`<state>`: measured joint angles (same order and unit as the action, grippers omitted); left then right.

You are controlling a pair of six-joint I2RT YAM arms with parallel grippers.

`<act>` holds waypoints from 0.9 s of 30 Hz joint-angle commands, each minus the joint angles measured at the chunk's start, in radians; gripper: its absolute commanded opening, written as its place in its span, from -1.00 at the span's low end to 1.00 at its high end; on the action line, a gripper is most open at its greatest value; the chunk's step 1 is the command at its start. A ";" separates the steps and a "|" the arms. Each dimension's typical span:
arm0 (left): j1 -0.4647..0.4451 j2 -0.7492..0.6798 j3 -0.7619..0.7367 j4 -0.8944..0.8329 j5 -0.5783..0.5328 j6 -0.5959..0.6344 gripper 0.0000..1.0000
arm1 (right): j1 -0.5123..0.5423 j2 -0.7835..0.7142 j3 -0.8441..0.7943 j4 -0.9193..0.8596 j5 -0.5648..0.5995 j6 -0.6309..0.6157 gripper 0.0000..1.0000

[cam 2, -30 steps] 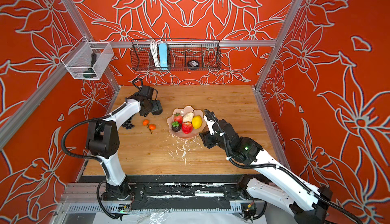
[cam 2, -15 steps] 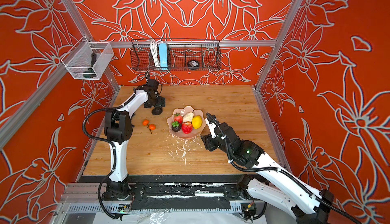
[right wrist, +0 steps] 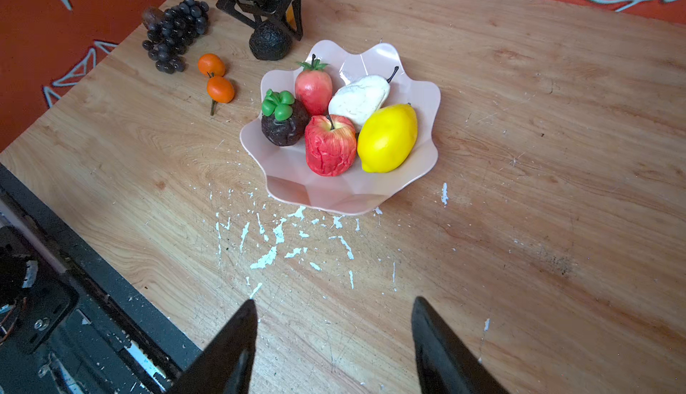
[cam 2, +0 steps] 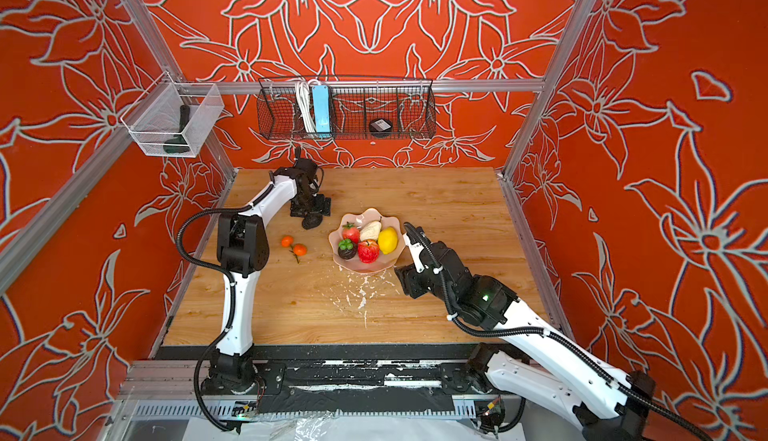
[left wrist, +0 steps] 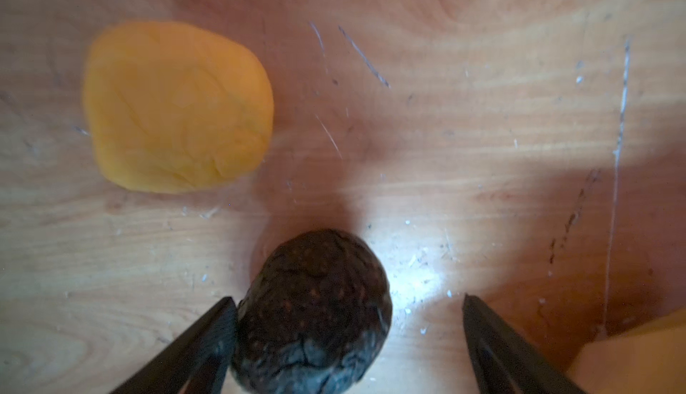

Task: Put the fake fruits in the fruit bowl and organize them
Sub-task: 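Lower the left gripper around the dark textured avocado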

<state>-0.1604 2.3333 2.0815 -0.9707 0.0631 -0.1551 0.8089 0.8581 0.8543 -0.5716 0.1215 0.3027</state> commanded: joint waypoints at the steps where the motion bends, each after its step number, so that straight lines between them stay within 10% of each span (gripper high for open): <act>1: -0.026 -0.022 0.004 -0.082 -0.009 -0.004 0.86 | 0.005 0.007 -0.015 0.007 -0.015 0.024 0.33; 27: -0.033 0.110 0.128 -0.138 -0.088 -0.119 0.38 | 0.004 -0.004 -0.015 -0.013 -0.020 0.044 0.33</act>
<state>-0.1909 2.4248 2.1883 -1.0695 -0.0177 -0.2501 0.8089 0.8623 0.8497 -0.5724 0.1043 0.3275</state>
